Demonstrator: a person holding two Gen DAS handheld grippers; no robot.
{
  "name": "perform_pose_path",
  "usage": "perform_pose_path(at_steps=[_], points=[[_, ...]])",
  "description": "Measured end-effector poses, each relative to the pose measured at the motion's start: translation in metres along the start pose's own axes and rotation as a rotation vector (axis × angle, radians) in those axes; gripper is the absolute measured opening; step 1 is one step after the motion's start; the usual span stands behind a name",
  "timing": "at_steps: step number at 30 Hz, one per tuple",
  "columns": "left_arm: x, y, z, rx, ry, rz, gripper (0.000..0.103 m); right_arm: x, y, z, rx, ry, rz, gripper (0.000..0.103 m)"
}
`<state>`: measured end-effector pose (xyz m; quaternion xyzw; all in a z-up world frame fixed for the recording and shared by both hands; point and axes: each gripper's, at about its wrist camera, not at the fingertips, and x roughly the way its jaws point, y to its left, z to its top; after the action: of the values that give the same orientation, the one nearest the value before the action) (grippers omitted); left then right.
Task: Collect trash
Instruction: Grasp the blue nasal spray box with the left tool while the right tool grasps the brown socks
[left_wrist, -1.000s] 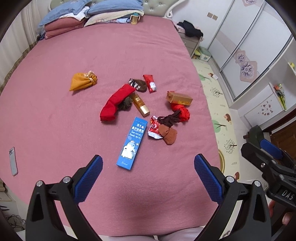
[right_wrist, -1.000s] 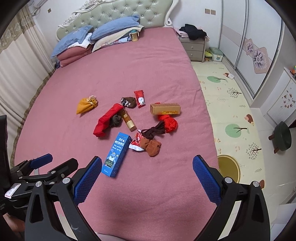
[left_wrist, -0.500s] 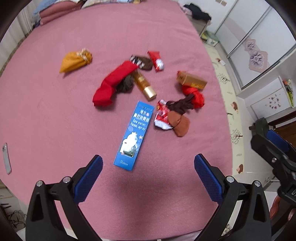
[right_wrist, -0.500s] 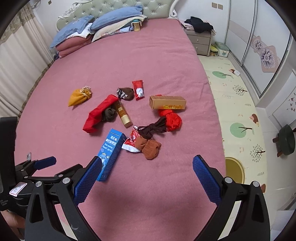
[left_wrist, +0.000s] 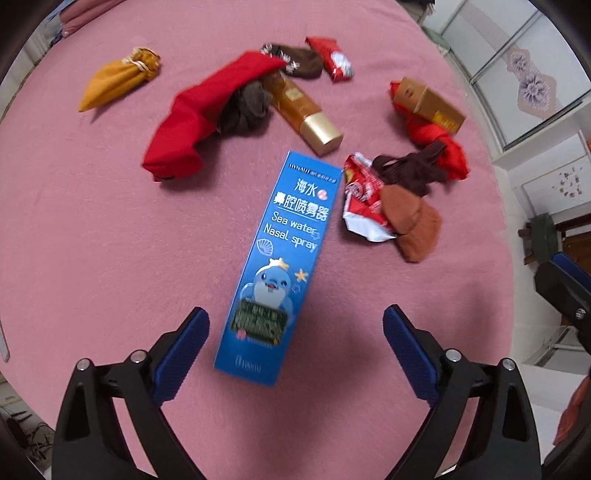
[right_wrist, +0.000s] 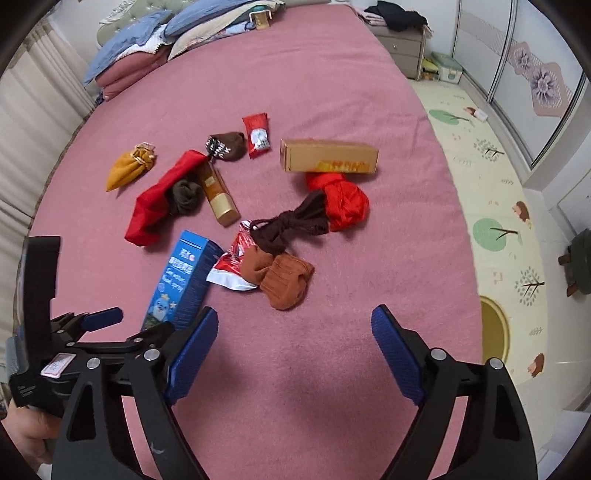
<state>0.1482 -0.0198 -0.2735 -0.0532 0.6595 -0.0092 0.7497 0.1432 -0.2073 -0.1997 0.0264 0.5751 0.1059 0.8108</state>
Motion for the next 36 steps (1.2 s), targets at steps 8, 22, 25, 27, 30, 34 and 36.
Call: perform_pose_path(at_steps=[8, 22, 25, 27, 30, 34, 36], points=[[0.053, 0.008, 0.018, 0.019, 0.052, 0.043, 0.076, 0.04, -0.005, 0.003, -0.002, 0.037, 0.005, 0.082], [0.068, 0.037, 0.028, -0.064, 0.036, -0.049, 0.05, 0.094, -0.001, 0.014, -0.016, 0.093, 0.029, 0.08], [0.066, 0.041, 0.025, -0.074, 0.035, -0.076, 0.05, 0.108, -0.002, 0.017, -0.007, 0.124, 0.015, 0.079], [0.062, 0.044, 0.021, -0.077, 0.033, -0.083, 0.05, 0.118, -0.003, 0.019, 0.015, 0.158, 0.039, 0.078], [0.063, 0.054, 0.021, -0.085, 0.03, -0.097, 0.05, 0.13, -0.006, 0.021, 0.05, 0.184, 0.059, 0.072], [0.054, 0.059, 0.012, -0.1, 0.02, -0.099, 0.05, 0.138, -0.008, 0.019, 0.084, 0.239, 0.116, 0.04], [0.046, 0.057, 0.008, -0.095, 0.008, -0.097, 0.05, 0.129, -0.01, 0.016, 0.095, 0.223, 0.114, 0.037]])
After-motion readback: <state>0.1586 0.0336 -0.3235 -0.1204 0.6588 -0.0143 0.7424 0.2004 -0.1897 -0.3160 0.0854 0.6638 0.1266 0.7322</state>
